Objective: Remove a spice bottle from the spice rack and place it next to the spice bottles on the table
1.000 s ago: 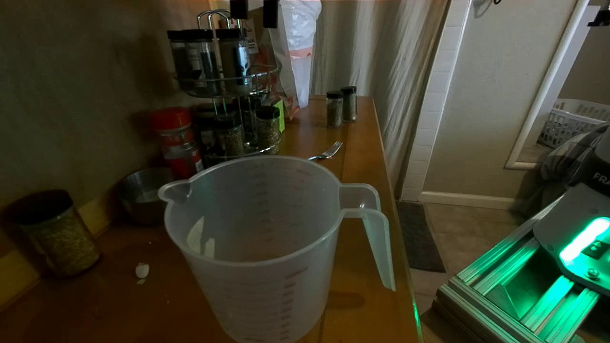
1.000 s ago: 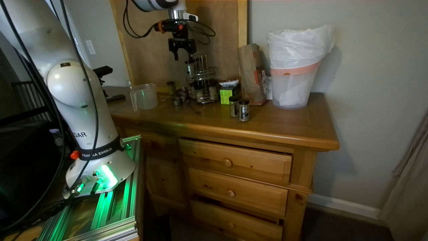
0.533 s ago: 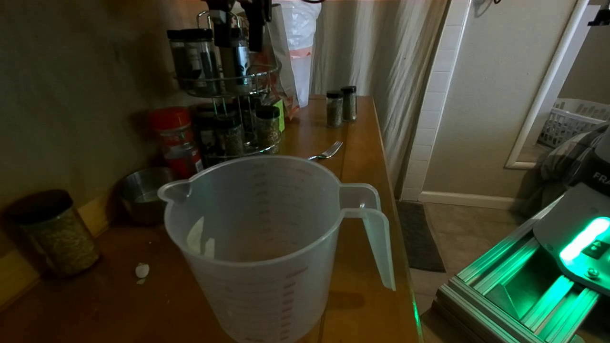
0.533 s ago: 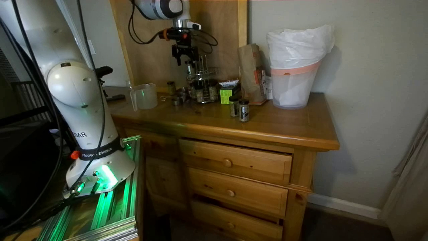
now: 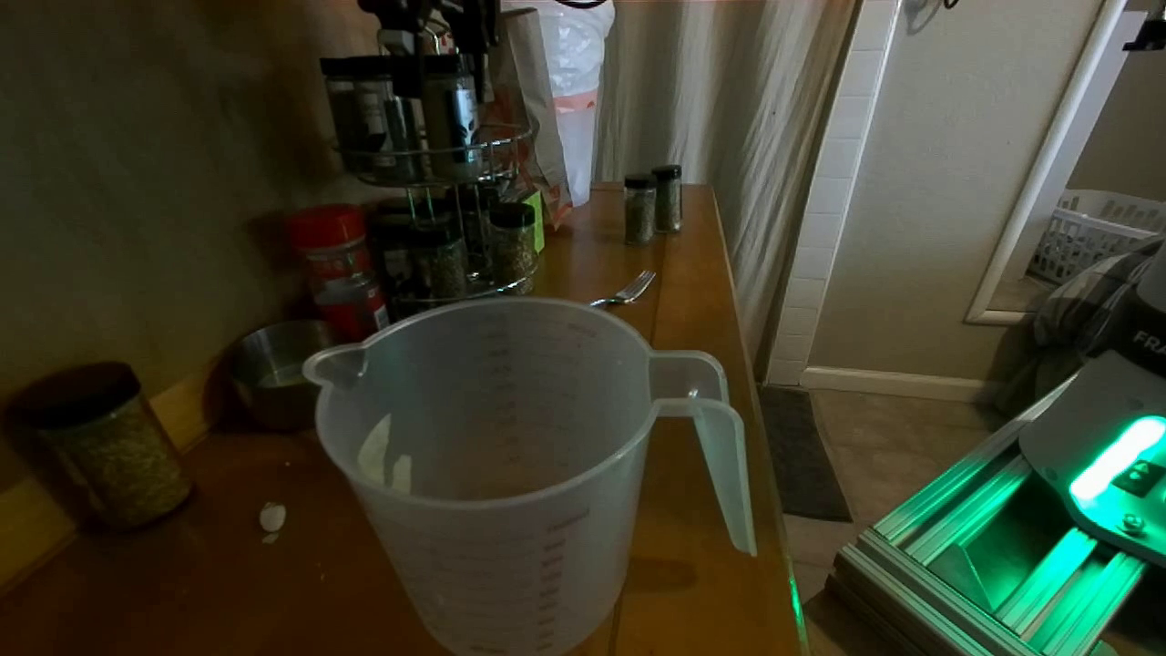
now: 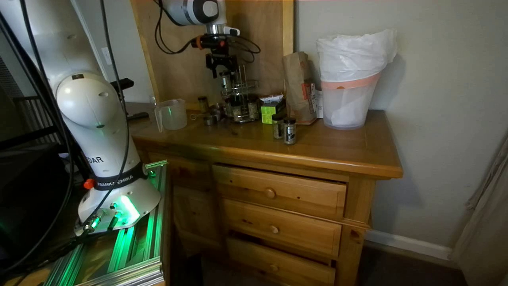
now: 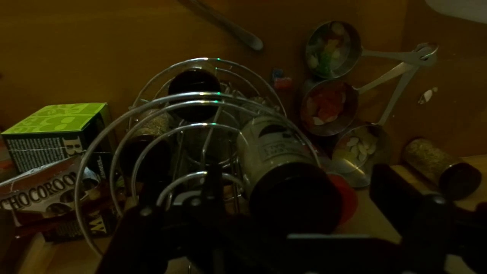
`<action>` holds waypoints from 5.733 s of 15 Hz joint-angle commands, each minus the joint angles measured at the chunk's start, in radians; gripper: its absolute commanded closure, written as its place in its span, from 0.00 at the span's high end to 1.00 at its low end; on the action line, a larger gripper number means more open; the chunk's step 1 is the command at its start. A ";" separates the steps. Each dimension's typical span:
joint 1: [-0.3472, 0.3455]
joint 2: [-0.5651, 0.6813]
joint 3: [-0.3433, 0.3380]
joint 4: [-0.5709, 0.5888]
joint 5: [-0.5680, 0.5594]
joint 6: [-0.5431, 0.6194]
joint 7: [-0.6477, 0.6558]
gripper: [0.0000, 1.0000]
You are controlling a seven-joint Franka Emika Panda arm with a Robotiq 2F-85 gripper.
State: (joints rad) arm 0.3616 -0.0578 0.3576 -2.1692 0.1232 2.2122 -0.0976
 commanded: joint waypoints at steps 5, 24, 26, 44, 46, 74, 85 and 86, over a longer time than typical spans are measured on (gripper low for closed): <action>0.001 0.016 0.007 0.028 -0.088 0.002 0.060 0.68; -0.036 -0.209 0.014 0.025 -0.245 -0.130 0.257 0.24; -0.057 -0.257 -0.010 -0.003 -0.230 -0.118 0.275 0.24; -0.157 -0.279 -0.100 -0.094 -0.184 -0.043 0.323 0.24; -0.182 -0.271 -0.118 -0.130 -0.184 0.004 0.339 0.24; -0.199 0.151 -0.167 -0.093 -0.197 0.198 -0.095 0.24; -0.238 0.234 -0.203 -0.033 -0.167 0.186 -0.136 0.24; -0.238 0.238 -0.203 -0.033 -0.165 0.186 -0.138 0.24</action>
State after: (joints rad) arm 0.1294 0.1614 0.1553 -2.2273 -0.0544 2.4115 -0.2130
